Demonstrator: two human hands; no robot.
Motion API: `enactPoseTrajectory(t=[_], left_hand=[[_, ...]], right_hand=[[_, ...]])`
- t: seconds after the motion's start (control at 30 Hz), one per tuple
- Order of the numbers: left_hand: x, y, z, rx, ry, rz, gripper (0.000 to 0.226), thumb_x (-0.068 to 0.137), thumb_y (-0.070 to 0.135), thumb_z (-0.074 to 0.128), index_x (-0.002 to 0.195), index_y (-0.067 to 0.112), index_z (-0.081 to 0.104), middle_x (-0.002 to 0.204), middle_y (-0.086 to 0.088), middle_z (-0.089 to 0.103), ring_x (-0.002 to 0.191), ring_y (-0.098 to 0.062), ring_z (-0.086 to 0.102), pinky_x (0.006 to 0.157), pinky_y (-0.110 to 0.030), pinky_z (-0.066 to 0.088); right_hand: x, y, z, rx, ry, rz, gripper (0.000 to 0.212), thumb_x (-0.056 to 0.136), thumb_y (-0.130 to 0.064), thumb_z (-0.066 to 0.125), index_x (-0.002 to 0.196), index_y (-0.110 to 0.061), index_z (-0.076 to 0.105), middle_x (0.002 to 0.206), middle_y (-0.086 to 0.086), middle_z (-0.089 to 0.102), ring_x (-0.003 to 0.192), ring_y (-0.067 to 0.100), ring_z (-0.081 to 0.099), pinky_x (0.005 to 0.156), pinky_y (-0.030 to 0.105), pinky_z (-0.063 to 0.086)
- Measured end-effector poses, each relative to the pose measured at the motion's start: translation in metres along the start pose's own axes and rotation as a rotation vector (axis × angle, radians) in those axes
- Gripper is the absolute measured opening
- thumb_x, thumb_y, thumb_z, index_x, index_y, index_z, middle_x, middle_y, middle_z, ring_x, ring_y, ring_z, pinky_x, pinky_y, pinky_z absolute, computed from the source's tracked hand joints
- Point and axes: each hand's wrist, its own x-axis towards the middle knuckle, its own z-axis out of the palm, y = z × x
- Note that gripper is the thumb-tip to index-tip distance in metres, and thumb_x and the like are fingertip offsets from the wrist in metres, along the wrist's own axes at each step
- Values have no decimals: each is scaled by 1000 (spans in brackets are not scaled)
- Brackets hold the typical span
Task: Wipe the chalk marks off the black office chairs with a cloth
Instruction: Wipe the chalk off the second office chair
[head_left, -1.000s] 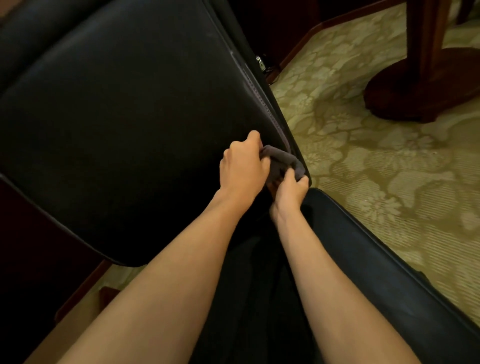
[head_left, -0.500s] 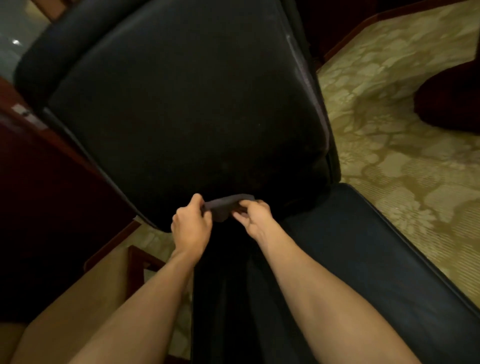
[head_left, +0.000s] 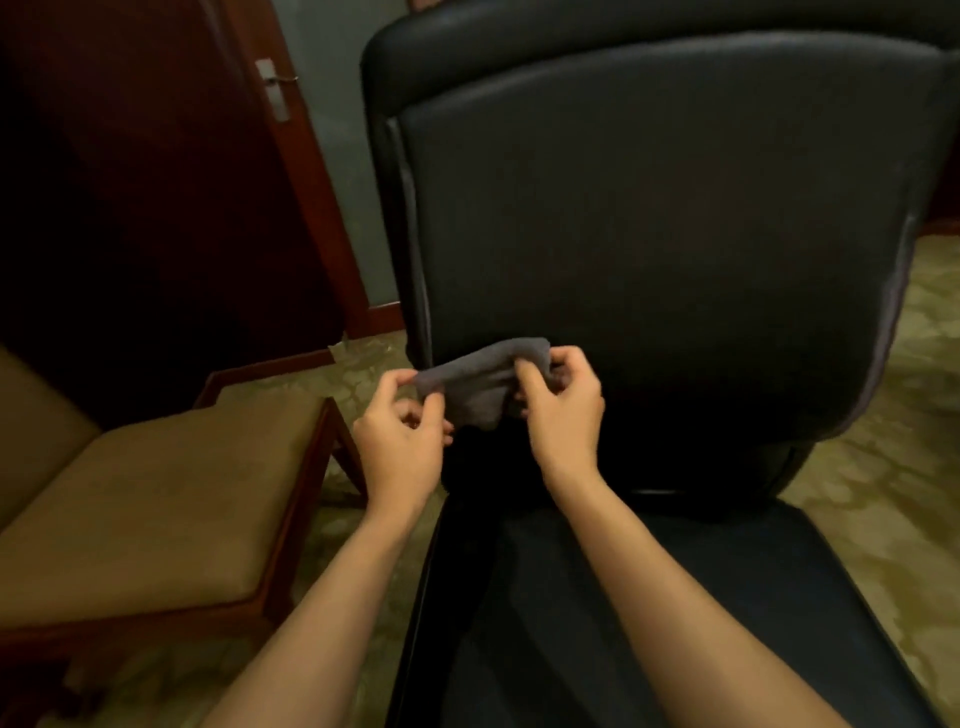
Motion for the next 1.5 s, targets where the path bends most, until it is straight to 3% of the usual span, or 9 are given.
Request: enactPoseTrajectory(t=[0.13, 0.3, 0.4, 0.6, 0.77, 1.0, 1.27, 1.4, 1.5], left_hand=[[36, 22, -16, -84, 99, 56, 10, 90, 35, 68, 87, 27, 62, 79, -4, 61, 73, -18, 60, 64, -36, 49], [79, 55, -40, -113, 275, 96, 26, 90, 38, 70, 76, 20, 56, 70, 5, 55, 64, -9, 50, 59, -23, 38], [99, 56, -58, -167, 280, 16, 31, 93, 38, 68, 72, 19, 54, 61, 8, 54, 56, -6, 49, 54, -25, 37], [92, 15, -59, -363, 137, -235, 40, 93, 34, 71, 63, 20, 48, 42, 15, 42, 44, -1, 36, 51, -26, 31], [103, 11, -52, -466, 159, -296, 32, 92, 25, 71, 66, 18, 53, 50, 10, 47, 50, -9, 42, 56, -30, 36], [70, -26, -34, -451, 105, -424, 8, 91, 26, 68, 86, 21, 69, 84, -4, 74, 85, -25, 70, 78, -45, 56], [136, 17, -51, -88, 247, -117, 20, 88, 40, 71, 80, 26, 60, 113, 6, 52, 108, -17, 49, 88, -29, 41], [158, 2, -50, -224, 39, -247, 30, 70, 51, 72, 72, 22, 63, 102, -5, 69, 105, -29, 60, 89, -39, 49], [150, -12, -38, -409, -118, -264, 18, 81, 29, 73, 79, 12, 67, 86, -7, 69, 85, -17, 64, 73, -26, 49]], right_hand=[[14, -61, 23, -272, 75, -288, 11, 90, -24, 68, 87, -20, 58, 70, -13, 59, 72, 7, 60, 68, 25, 43], [35, -135, 62, -440, 12, -523, 13, 91, -32, 66, 94, -19, 62, 65, -11, 57, 76, 21, 66, 73, 38, 51], [50, -165, 99, -508, -101, -631, 17, 89, -33, 64, 98, -19, 62, 79, -1, 68, 82, 29, 69, 76, 47, 54], [56, -166, 142, -942, -247, -776, 25, 94, -32, 59, 110, -13, 52, 105, 11, 68, 100, 40, 61, 69, 35, 34], [51, -156, 143, -953, -228, -685, 26, 93, -29, 58, 111, -12, 50, 103, 13, 66, 97, 42, 59, 70, 36, 34], [23, -123, 120, -976, -345, -577, 22, 89, -28, 62, 102, -17, 49, 97, 13, 65, 92, 41, 60, 69, 37, 41], [79, -171, 150, -910, -238, -655, 20, 88, -24, 62, 98, -12, 50, 96, 12, 65, 93, 39, 61, 68, 35, 40], [80, -161, 150, -932, -246, -587, 23, 86, -25, 62, 97, -15, 45, 96, 13, 66, 88, 39, 65, 76, 44, 54], [75, -145, 140, -858, -270, -484, 23, 78, -30, 62, 92, -21, 47, 87, 10, 69, 75, 34, 70, 73, 46, 59]])
